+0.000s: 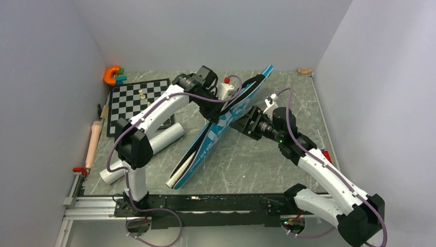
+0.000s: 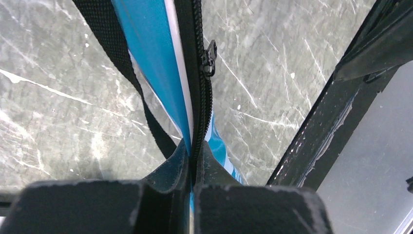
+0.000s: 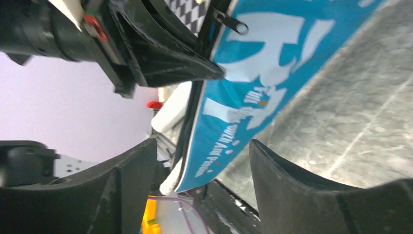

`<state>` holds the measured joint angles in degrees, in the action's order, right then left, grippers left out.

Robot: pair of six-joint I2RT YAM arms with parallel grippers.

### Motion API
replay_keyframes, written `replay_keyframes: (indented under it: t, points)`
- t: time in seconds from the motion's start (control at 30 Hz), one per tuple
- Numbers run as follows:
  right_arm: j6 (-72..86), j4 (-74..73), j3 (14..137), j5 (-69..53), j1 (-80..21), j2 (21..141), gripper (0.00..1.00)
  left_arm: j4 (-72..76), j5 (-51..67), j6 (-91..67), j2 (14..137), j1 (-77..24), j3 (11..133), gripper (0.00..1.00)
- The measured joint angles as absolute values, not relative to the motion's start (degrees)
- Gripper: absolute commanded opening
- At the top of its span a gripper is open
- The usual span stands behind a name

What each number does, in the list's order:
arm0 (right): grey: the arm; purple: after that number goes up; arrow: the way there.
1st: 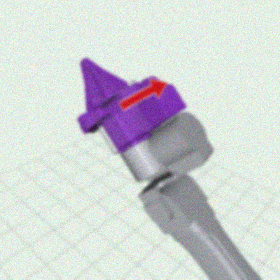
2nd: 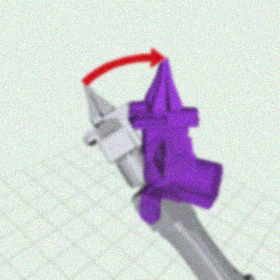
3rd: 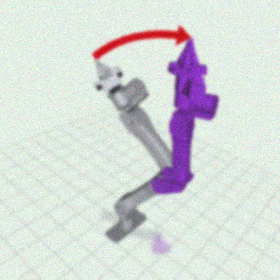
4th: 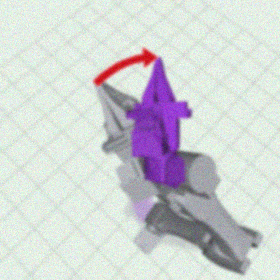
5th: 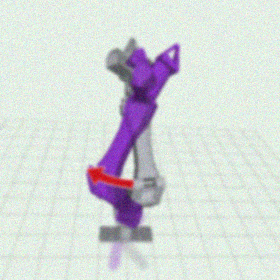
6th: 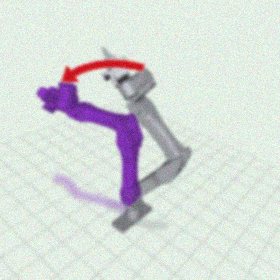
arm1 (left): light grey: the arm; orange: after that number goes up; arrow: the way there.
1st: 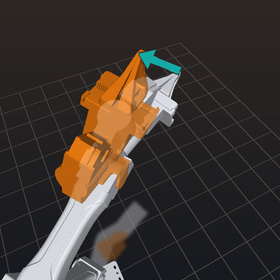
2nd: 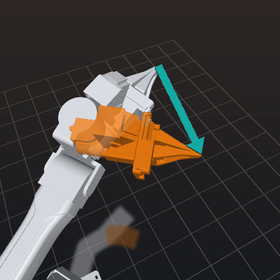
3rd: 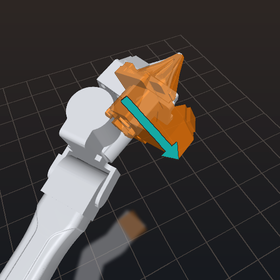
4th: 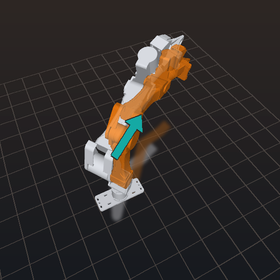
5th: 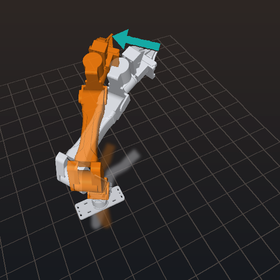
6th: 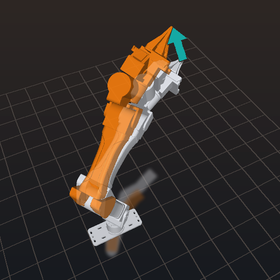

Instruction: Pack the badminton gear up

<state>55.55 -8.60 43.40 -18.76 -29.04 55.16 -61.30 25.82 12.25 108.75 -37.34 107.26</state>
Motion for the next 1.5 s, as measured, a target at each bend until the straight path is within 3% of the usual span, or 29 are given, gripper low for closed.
replay_keyframes:
  t: [0.13,0.4,1.0,1.07,1.17,1.3,1.4,1.5]
  points:
    - [52.6,-12.3,44.5,-14.3,-32.3,55.7,0.85,-60.7,26.1,10.5,109.7,-36.3,108.5,0.0]
    - [47.6,-19.4,58.4,1.5,-50.7,70.1,0.95,-60.6,27.6,7.0,111.3,-36.2,108.8,0.0]
    - [46.9,-37.4,80.0,29.1,-65.6,92.7,0.85,-60.2,28.7,4.8,111.4,-35.6,108.8,0.0]
    - [46.8,-38.3,80.2,29.7,-65.7,94.0,0.8,-60.2,28.7,4.9,111.4,-35.7,108.8,0.0]
    - [46.4,-39.1,80.2,30.2,-65.7,95.0,0.64,-60.2,28.6,5.0,111.4,-35.8,108.6,0.0]
    - [45.6,-39.1,79.8,30.6,-65.7,94.5,0.34,-60.0,28.6,5.2,111.0,-35.8,107.9,0.0]
    - [44.9,-38.0,77.3,31.0,-65.8,92.2,0.0,-59.7,28.7,5.2,110.7,-35.6,107.7,0.0]
    - [44.3,-37.2,74.1,31.7,-65.8,88.7,0.0,-59.5,28.7,5.1,110.2,-35.6,107.6,0.0]
